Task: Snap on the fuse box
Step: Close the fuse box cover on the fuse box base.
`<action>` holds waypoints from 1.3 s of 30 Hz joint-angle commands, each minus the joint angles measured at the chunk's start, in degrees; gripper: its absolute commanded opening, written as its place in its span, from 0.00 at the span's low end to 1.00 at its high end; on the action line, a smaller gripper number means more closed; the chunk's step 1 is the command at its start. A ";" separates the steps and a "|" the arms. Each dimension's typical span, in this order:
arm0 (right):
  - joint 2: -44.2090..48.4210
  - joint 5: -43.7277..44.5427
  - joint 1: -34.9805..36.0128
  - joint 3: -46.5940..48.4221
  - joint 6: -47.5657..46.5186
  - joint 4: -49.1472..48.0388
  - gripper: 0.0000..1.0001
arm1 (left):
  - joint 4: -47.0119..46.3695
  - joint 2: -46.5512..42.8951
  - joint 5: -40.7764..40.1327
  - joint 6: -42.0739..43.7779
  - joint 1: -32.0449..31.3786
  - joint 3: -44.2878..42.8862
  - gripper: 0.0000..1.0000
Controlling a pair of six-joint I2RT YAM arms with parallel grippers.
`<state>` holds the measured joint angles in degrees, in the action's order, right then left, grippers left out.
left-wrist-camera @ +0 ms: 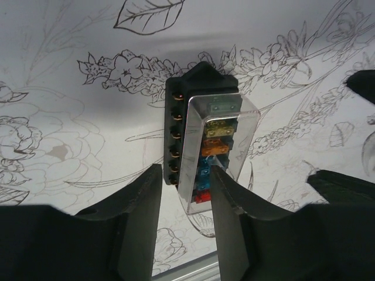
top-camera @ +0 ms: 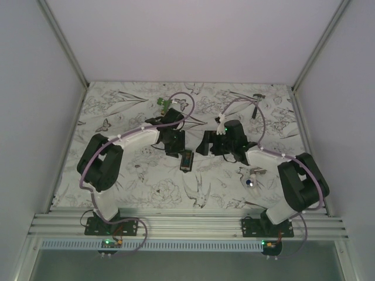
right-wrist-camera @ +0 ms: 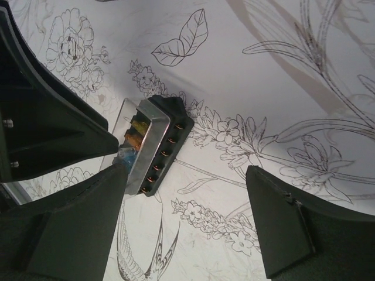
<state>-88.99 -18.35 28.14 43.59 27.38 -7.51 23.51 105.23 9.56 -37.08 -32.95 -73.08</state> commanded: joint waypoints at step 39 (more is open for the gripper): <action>-19.73 -8.31 1.36 15.31 -0.34 5.79 0.28 | -13.08 7.28 19.76 -6.65 4.96 6.04 0.32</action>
<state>-107.00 -27.66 29.47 58.22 31.42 -8.75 11.73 110.63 25.82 -40.86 -26.98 -72.73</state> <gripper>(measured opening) 0.269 0.322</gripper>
